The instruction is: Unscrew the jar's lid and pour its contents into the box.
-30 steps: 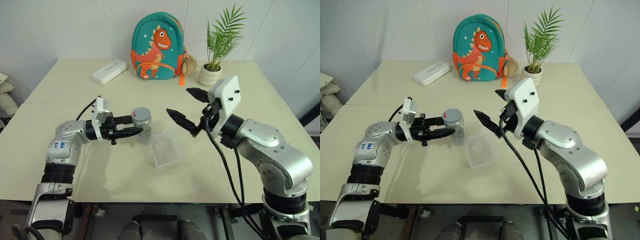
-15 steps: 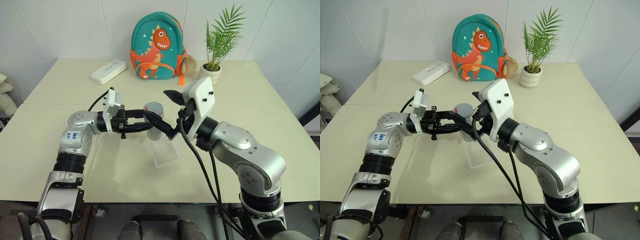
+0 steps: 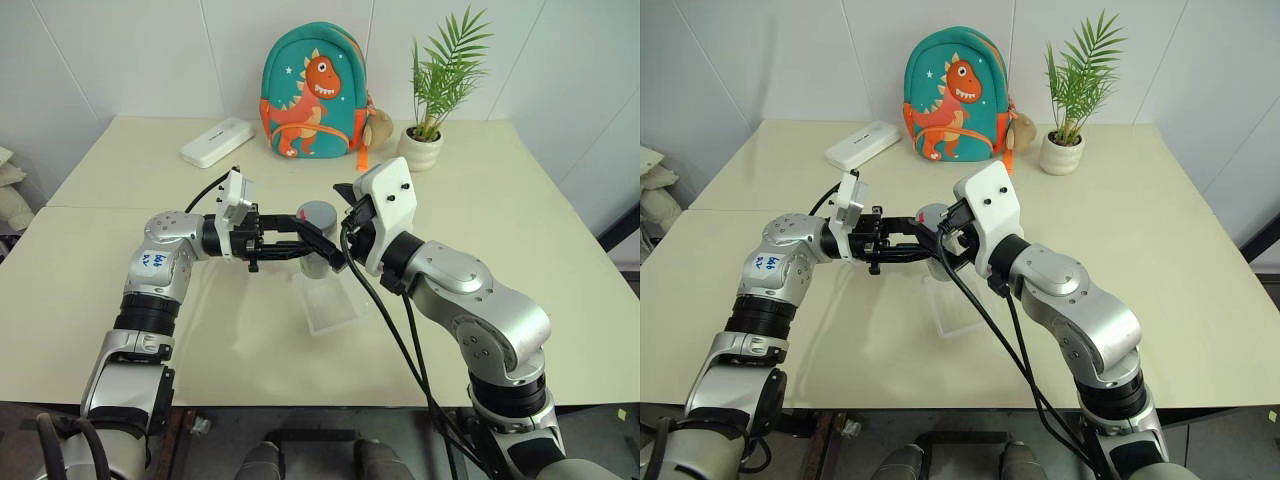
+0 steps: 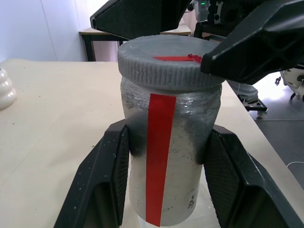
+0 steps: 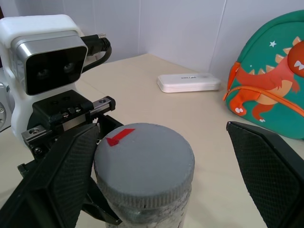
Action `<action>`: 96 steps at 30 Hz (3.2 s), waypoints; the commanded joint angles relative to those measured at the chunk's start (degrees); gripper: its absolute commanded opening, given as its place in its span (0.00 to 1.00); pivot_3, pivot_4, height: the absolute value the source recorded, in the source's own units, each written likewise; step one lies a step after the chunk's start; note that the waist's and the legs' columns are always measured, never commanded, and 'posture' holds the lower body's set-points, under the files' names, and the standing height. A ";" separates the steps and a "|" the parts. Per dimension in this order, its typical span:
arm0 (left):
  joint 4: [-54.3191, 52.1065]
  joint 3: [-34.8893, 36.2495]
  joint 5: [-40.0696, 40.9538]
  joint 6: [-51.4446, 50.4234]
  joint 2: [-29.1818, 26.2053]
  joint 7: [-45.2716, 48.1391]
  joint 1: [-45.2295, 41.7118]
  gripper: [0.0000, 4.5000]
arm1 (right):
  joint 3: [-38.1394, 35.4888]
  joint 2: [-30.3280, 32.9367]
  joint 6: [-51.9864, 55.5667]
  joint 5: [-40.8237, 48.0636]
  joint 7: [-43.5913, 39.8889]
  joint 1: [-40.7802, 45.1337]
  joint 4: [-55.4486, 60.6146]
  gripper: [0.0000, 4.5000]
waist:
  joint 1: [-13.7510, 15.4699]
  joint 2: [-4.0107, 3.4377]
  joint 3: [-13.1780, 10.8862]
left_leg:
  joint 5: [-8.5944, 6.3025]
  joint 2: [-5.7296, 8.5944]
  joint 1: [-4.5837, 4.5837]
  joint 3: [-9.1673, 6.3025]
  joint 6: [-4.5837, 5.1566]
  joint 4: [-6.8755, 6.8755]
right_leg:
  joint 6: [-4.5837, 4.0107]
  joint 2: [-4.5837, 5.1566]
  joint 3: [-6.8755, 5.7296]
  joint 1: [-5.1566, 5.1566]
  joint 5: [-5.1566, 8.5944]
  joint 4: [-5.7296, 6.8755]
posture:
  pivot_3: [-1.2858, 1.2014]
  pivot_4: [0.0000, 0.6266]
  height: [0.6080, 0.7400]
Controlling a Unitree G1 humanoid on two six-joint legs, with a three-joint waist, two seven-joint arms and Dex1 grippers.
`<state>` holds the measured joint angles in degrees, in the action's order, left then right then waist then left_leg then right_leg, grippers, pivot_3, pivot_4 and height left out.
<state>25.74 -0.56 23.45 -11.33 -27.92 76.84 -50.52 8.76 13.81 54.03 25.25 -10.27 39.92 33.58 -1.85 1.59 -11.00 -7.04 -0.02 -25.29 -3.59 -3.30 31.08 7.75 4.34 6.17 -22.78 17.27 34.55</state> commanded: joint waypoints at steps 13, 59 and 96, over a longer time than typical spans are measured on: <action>-0.73 1.11 -0.09 0.47 -0.50 -0.22 -1.52 0.42 | -1.36 -0.94 2.39 1.52 -1.95 0.66 1.20 0.64 | -0.04 0.00 0.00 | 0.00 0.00 0.00 0.00 0.00 -0.01 | -0.01 0.00 0.00 -0.01 0.00 0.01 | 0.52 0.24 1.00; 18.82 -5.32 -1.64 9.60 1.25 13.58 -12.27 0.42 | -3.22 11.91 -11.40 16.25 -48.32 9.03 -10.39 0.57 | -0.03 0.05 -0.04 | -0.04 0.00 -0.10 0.00 0.03 0.00 | 0.06 -0.02 -0.03 -0.05 0.03 -0.12 | 0.52 0.24 1.00; 5.54 -4.83 2.81 1.11 -1.08 14.24 -8.61 0.42 | -5.05 11.55 -15.43 8.34 -39.55 11.85 -13.76 0.99 | -0.19 0.10 -0.09 | -0.04 0.00 -0.10 -0.04 0.01 0.06 | 0.20 -0.06 -0.04 -0.24 0.10 0.43 | 0.52 0.24 1.00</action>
<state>33.89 -6.09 25.42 -9.86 -28.47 86.10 -59.36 4.08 25.58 39.95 33.74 -50.39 50.87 19.03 -2.04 1.69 -11.09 -7.07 -0.03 -25.39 -3.64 -3.29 31.14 7.95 4.28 6.13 -23.02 17.36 34.98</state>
